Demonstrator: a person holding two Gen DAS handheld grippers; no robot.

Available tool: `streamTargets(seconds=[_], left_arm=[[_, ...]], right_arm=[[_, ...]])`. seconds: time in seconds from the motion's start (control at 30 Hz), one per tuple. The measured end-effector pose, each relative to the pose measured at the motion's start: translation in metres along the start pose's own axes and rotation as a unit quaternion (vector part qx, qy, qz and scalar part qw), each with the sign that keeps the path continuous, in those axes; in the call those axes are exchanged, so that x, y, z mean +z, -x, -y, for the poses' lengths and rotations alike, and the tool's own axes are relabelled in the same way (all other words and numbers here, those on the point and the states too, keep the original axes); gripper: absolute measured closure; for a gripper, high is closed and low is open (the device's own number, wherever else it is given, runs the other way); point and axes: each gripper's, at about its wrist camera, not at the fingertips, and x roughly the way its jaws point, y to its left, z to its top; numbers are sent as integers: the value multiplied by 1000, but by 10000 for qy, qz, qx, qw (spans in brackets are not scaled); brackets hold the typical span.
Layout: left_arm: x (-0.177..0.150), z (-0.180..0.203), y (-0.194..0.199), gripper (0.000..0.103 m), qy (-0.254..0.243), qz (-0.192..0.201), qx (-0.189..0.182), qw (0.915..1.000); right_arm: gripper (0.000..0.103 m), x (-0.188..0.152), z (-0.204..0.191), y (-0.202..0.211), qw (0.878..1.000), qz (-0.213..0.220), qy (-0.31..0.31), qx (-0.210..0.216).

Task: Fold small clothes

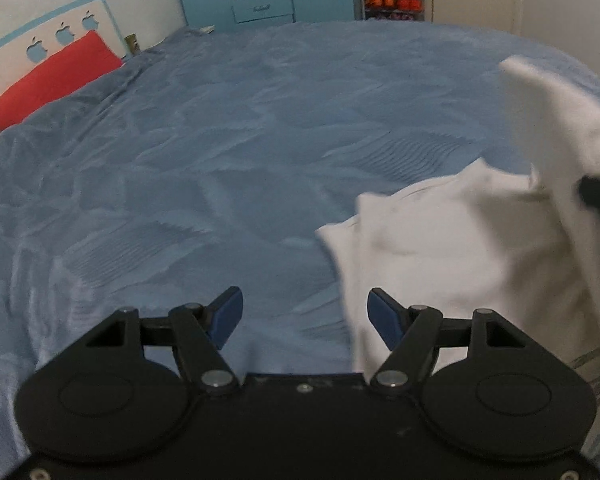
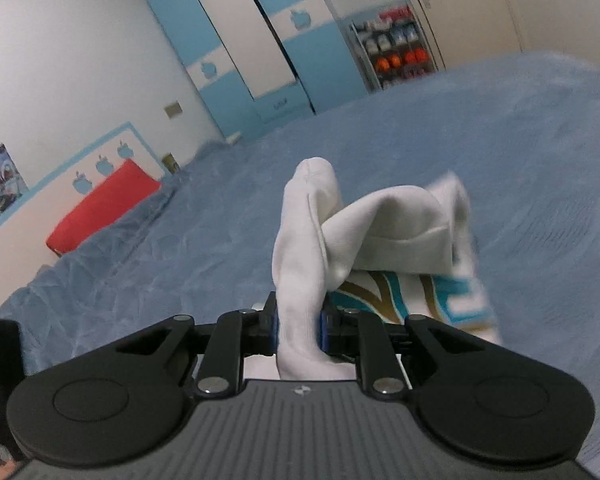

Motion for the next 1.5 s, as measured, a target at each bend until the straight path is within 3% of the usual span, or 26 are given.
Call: streamTargets(seconds=[0.17, 0.27, 0.53, 0.57, 0.6, 0.63, 0.67, 0.77, 0.83, 0.9, 0.97, 1.07, 1.23, 1.37, 1.5], left_arm=[[-14, -24, -14, 32, 190, -184, 121, 9996], [-25, -42, -18, 32, 408, -287, 103, 9987], [-31, -67, -15, 32, 565, -289, 183, 9978], [-30, -69, -15, 32, 577, -286, 185, 9978], [-30, -70, -14, 32, 581, -297, 194, 9977], [-32, -68, -11, 32, 582, -304, 207, 9976], [-32, -69, -10, 32, 571, -305, 215, 9977], [-34, -67, -3, 32, 491, -275, 304, 9980], [-35, -66, 3, 32, 451, -229, 359, 9981], [-33, -66, 9, 32, 493, -178, 365, 9980], [-28, -64, 19, 32, 565, -91, 306, 9979], [-21, -56, 39, 32, 661, 124, 225, 9975], [-17, -44, 62, 32, 681, 299, 80, 9972], [-26, -41, 69, 32, 566, 250, 148, 9980], [-34, -43, 76, 32, 627, 169, 177, 9977]], right_arm=[[83, -49, -25, -36, 9988, -475, 75, -26], [82, -67, -40, -42, 9983, -524, 220, -155], [81, -49, -60, -25, 9996, -173, 191, -95], [69, -52, -62, -31, 9992, -248, 269, -177], [63, -57, -62, -41, 9982, -468, 324, -189], [48, -63, -63, -56, 9959, -810, 373, -137], [40, -70, -60, -68, 9921, -1193, 382, 23], [39, -75, -55, -56, 9927, -1074, 434, 344], [37, -63, -45, -42, 9921, -1003, 88, 750], [37, -47, -32, -22, 9914, -793, -186, 1020], [38, -31, -21, -1, 9940, -534, -180, 934], [56, -20, -6, 20, 9956, -523, 60, 778], [68, -54, 4, 33, 9911, -1093, 343, 679], [69, -101, -22, 23, 9823, -1513, 624, 917], [69, -127, -46, -3, 9804, -1437, 1144, 706]])
